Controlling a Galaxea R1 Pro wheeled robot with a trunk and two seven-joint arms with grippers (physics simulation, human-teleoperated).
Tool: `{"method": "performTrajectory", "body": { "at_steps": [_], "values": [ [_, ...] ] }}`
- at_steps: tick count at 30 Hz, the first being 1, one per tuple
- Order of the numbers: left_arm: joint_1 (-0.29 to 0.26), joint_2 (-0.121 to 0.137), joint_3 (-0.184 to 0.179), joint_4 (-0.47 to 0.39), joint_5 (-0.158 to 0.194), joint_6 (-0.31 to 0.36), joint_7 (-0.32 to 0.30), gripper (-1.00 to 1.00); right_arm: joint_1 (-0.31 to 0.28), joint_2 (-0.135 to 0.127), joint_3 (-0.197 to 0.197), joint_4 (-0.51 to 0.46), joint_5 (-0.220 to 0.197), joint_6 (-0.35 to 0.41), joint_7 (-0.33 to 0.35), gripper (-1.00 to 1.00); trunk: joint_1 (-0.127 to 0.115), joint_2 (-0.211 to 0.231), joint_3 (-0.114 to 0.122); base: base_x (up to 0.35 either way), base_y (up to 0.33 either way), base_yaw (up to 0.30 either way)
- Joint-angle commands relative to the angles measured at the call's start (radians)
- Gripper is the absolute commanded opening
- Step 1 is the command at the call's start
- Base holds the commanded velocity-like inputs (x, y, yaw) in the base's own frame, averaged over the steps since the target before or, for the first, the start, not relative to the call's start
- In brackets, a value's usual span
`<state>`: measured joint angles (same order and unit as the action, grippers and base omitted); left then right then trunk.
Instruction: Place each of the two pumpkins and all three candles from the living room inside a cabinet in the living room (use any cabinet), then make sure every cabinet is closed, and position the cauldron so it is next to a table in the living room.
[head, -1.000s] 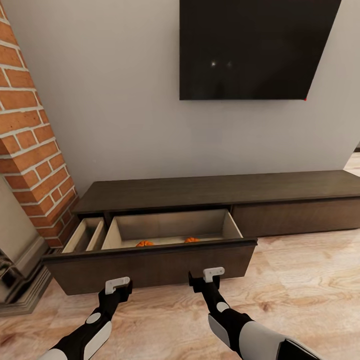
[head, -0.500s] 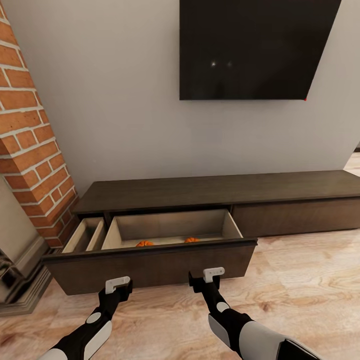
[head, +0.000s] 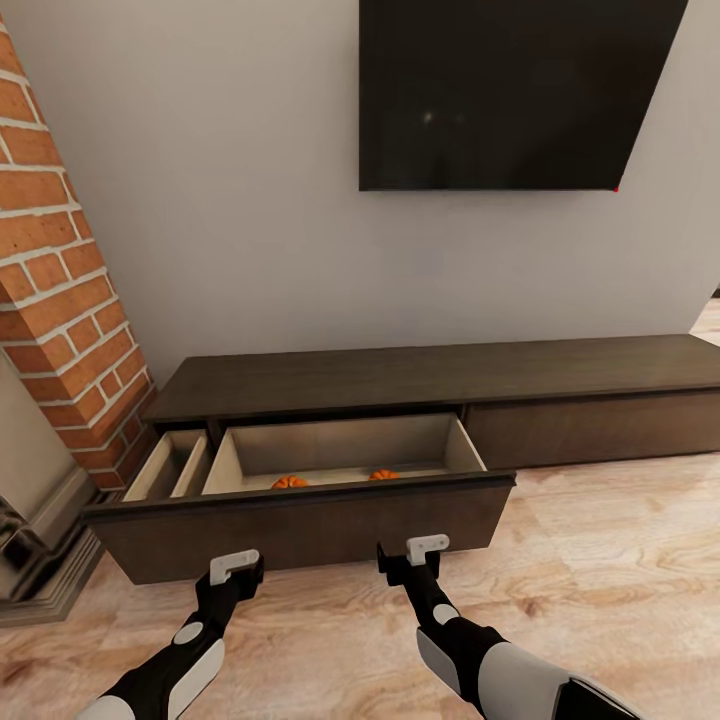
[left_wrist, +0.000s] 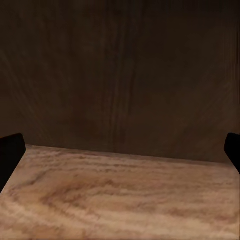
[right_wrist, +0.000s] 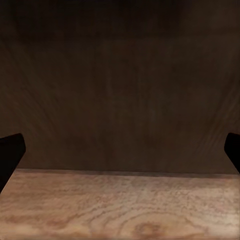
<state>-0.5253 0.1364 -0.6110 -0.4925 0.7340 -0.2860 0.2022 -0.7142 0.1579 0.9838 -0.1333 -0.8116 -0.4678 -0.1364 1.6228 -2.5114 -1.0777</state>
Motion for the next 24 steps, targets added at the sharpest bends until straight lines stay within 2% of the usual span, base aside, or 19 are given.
{"method": "performTrajectory", "body": {
  "at_steps": [1,3,7,10,16,21,24],
  "values": [
    [-0.001,0.002,-0.009,-0.003,0.006,-0.004,0.009,1.0,-0.001,0.0,0.008,0.0,-0.002,-0.002,-0.007,1.0,0.0,0.0,-0.001,0.0,0.0,0.0],
    [-0.001,0.003,-0.01,-0.005,0.003,-0.005,0.009,1.0,-0.001,0.0,0.008,0.0,-0.002,-0.002,-0.007,1.0,0.0,0.0,-0.001,0.0,0.0,0.0],
    [-0.001,0.004,-0.009,-0.009,-0.042,-0.005,0.013,1.0,-0.001,0.0,0.009,0.0,-0.003,-0.002,-0.006,1.0,0.0,0.0,-0.001,0.0,0.0,0.0],
    [0.0,0.004,-0.009,-0.022,-0.066,-0.005,0.043,1.0,-0.001,0.0,0.009,0.0,-0.002,-0.002,-0.006,1.0,0.0,0.0,-0.001,0.0,0.0,0.0],
    [0.001,0.006,-0.009,-0.041,-0.074,-0.005,0.072,1.0,-0.001,0.0,0.008,0.0,-0.002,-0.002,-0.006,1.0,0.0,0.0,-0.001,0.0,0.0,0.0],
    [0.001,0.006,-0.009,-0.043,-0.074,-0.005,0.076,1.0,-0.001,0.0,0.008,0.0,-0.002,-0.002,-0.006,1.0,0.002,-0.002,-0.02,0.0,0.0,0.0],
    [0.001,0.007,-0.009,-0.043,-0.074,-0.005,0.076,1.0,-0.001,0.0,0.008,0.0,-0.003,-0.001,-0.006,1.0,0.002,-0.002,-0.02,0.0,0.0,0.0]
  ]
}}
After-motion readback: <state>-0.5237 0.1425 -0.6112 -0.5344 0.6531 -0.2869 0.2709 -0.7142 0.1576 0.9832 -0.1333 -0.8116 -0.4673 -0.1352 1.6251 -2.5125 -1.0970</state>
